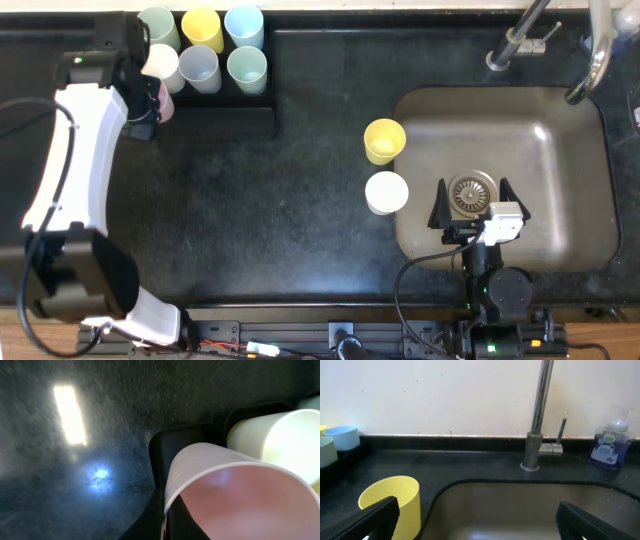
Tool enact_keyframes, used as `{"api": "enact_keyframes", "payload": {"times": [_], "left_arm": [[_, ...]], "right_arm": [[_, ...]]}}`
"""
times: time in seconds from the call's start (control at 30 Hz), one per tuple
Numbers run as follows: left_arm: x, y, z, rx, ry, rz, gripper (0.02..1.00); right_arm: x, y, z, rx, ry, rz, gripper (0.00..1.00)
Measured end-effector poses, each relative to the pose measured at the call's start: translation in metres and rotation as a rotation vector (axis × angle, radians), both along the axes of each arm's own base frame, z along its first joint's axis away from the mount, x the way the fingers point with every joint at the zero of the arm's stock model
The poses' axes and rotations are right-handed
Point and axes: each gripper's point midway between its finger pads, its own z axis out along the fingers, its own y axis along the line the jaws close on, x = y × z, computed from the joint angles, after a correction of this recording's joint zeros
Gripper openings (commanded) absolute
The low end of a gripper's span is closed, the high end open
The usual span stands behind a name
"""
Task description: Store Cups
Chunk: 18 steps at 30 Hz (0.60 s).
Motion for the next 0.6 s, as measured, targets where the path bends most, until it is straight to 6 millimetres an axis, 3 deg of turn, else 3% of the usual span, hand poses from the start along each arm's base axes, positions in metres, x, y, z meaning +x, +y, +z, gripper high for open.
{"api": "enact_keyframes", "payload": {"times": [0.37,0.6], "left_arm": [[0.016,-0.002,-0.028,-0.026,0.011,0.031,0.034],[0.015,-0.002,-0.041,-0.029,0.045,0.039,0.034]], "right_arm": [[0.0,0.0,0.0,0.0,0.0,0.0,0.998],[0.0,0.0,0.0,0.0,0.0,0.0,0.998]]}}
